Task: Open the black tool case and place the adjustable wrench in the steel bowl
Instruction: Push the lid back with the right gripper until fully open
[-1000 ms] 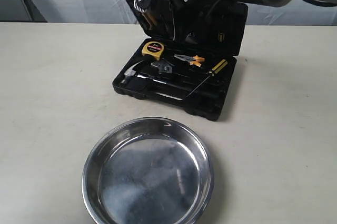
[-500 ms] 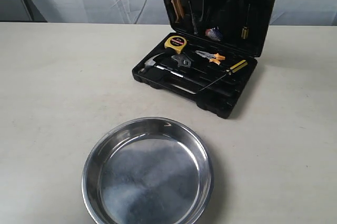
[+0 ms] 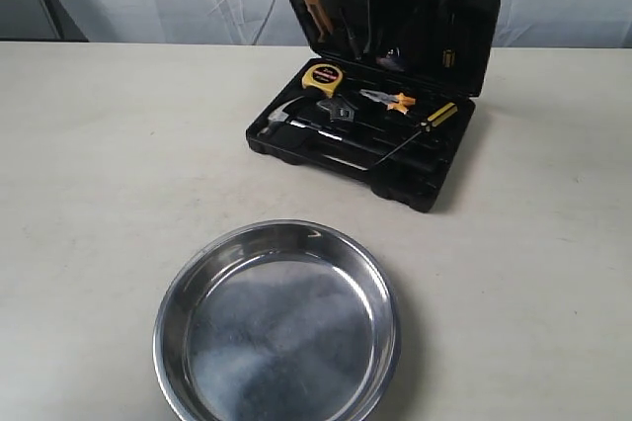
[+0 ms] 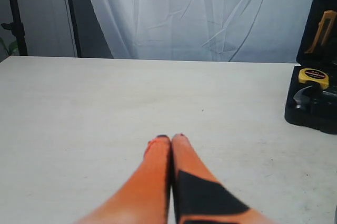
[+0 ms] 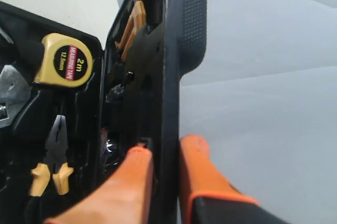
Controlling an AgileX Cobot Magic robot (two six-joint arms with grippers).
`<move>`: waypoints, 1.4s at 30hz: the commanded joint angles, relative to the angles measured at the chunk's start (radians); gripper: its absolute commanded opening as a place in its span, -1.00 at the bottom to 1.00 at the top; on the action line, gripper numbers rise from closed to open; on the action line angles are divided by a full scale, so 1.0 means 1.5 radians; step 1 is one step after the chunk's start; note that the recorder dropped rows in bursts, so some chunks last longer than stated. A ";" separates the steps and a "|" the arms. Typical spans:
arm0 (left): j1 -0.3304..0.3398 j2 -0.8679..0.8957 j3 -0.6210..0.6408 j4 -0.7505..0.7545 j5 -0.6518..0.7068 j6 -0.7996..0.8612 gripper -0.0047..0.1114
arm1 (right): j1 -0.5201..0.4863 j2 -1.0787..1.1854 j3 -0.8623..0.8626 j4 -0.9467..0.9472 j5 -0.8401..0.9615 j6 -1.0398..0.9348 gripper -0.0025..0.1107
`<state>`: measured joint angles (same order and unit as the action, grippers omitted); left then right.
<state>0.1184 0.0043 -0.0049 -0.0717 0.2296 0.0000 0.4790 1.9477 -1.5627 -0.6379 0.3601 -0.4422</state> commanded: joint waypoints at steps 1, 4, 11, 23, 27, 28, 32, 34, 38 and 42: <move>0.001 -0.003 0.003 -0.003 -0.007 0.000 -0.91 | 0.014 -0.014 -0.005 -0.004 -0.026 -0.027 -0.97; 0.001 -0.003 0.003 -0.003 -0.009 0.000 -0.91 | 0.024 -0.022 -0.005 0.024 -0.009 -0.065 -0.97; 0.001 -0.003 0.003 -0.003 -0.009 0.000 -0.91 | 0.038 -0.048 -0.005 0.107 0.005 -0.157 -0.97; 0.001 -0.003 0.003 -0.003 -0.009 0.000 -0.91 | -0.004 -0.059 -0.005 0.103 -0.042 -0.157 -0.97; 0.001 -0.003 0.003 -0.003 -0.009 0.000 -0.91 | -0.033 -0.059 -0.005 0.117 -0.065 -0.157 -0.97; 0.001 -0.003 0.003 -0.003 -0.009 0.000 -0.91 | -0.040 -0.059 -0.005 0.119 -0.069 -0.157 -0.97; 0.001 -0.003 0.003 0.000 -0.009 0.000 -0.91 | -0.064 -0.058 -0.005 0.132 -0.072 -0.157 -0.97; 0.001 -0.003 0.003 0.000 -0.009 0.000 -0.91 | -0.077 -0.050 -0.005 0.134 -0.071 -0.157 -0.82; 0.001 -0.003 0.003 0.002 -0.009 0.000 -0.91 | -0.086 -0.013 -0.005 0.128 -0.073 -0.157 -0.13; 0.001 -0.003 0.003 0.002 -0.009 0.000 -0.91 | -0.086 0.012 -0.005 0.130 -0.119 -0.157 -0.05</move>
<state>0.1184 0.0043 -0.0049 -0.0717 0.2296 0.0000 0.3538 1.9583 -1.5669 -0.4392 0.2205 -0.6726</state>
